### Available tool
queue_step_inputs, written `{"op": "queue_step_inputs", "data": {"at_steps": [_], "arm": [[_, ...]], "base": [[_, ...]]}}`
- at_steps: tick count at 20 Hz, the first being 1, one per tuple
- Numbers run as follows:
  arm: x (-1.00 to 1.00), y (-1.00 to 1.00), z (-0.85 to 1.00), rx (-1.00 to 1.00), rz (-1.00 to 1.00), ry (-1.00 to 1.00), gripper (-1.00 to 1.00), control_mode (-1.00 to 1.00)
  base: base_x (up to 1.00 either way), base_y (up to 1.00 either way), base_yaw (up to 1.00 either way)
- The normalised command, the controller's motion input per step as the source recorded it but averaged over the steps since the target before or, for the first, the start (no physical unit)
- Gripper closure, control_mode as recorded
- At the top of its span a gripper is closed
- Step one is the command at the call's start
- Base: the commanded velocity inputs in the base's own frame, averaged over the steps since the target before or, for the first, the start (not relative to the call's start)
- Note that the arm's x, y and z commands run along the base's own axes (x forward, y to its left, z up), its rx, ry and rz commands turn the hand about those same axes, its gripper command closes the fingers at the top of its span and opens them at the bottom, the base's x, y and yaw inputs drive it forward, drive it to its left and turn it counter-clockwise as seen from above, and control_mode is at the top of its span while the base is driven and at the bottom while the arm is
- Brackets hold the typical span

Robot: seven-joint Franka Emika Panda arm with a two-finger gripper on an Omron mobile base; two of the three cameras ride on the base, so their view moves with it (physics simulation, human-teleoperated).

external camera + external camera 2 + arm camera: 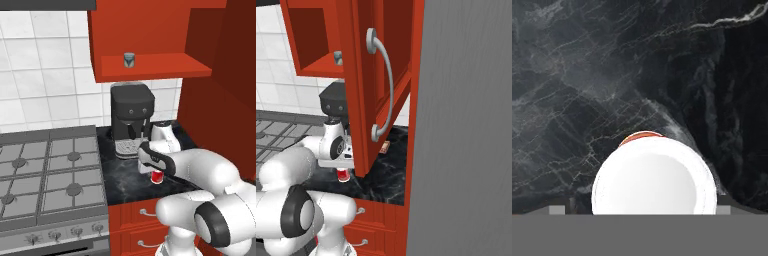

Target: Restock the canned food cabinet by taking the new fresh canned food from the counter and placing it in the cabinet. Then, take the old canned food from the cabinet and place it on the counter.

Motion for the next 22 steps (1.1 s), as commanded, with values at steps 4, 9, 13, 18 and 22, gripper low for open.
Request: {"op": "queue_step_inputs", "data": {"at_steps": [4, 9, 13, 18, 22], "arm": [[0.19, 0.09, -0.27, 0.01, -0.01, 0.00, -1.00, -1.00], [0.11, 0.00, -0.18, 0.00, 0.00, 0.00, 1.00, -1.00], [0.00, 0.00, 0.00, 0.00, 0.00, 0.00, 1.00, -1.00], [-0.02, -0.02, 0.00, 0.00, 0.00, 0.00, 1.00, -1.00], [-0.19, -0.07, 0.13, 0.06, 0.00, -0.05, 1.00, -1.00]], "base": [[0.00, 0.00, 0.00], [0.00, 0.00, 0.00], [0.00, 0.00, 0.00], [0.00, 0.00, 0.00], [0.00, 0.00, 0.00]]}}
